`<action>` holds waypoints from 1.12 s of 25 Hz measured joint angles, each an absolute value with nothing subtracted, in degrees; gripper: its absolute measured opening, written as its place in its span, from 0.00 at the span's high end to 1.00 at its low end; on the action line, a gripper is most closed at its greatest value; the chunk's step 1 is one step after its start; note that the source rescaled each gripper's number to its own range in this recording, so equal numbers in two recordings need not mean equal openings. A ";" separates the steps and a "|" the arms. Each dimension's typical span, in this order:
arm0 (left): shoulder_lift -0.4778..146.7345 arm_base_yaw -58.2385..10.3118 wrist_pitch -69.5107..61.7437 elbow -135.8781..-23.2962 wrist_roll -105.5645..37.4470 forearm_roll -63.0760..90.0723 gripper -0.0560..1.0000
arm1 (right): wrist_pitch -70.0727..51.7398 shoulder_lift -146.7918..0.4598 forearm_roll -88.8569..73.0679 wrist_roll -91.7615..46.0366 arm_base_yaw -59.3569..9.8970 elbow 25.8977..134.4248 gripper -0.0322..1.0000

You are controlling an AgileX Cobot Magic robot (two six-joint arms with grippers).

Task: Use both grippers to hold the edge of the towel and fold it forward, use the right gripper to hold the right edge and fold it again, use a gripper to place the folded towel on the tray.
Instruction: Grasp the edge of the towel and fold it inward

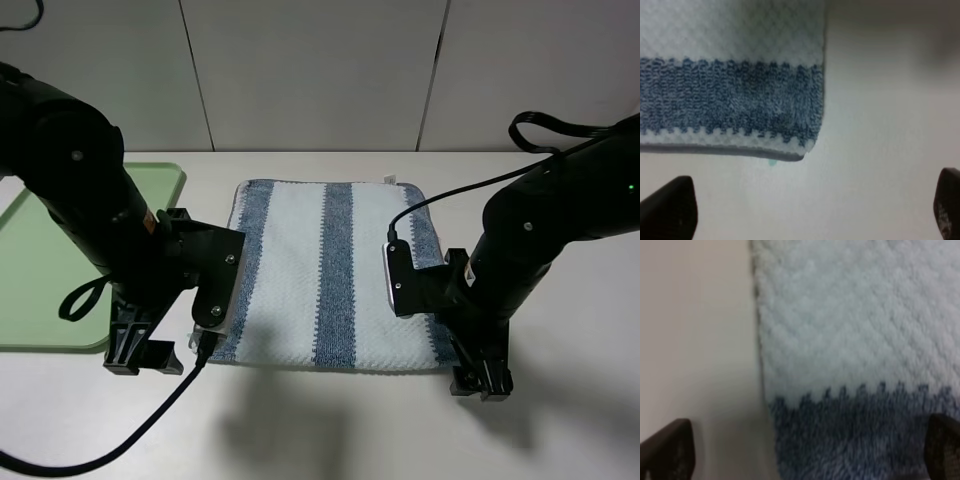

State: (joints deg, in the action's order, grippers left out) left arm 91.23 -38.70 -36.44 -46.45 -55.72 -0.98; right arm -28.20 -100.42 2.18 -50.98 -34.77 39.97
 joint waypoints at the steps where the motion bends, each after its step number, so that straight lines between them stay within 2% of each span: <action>1: 91.23 -38.70 -36.40 -46.45 -55.83 -0.79 0.06 | -27.80 -100.99 2.07 -51.02 -34.77 39.97 0.00; 14: 91.92 -38.70 -33.70 -46.45 -56.48 0.31 0.07 | -25.08 -104.81 1.71 -51.02 -34.77 39.91 0.00; 28: 105.19 -38.70 -25.07 -46.51 -57.45 0.31 0.07 | -25.19 -104.92 1.60 -51.02 -34.77 40.03 0.00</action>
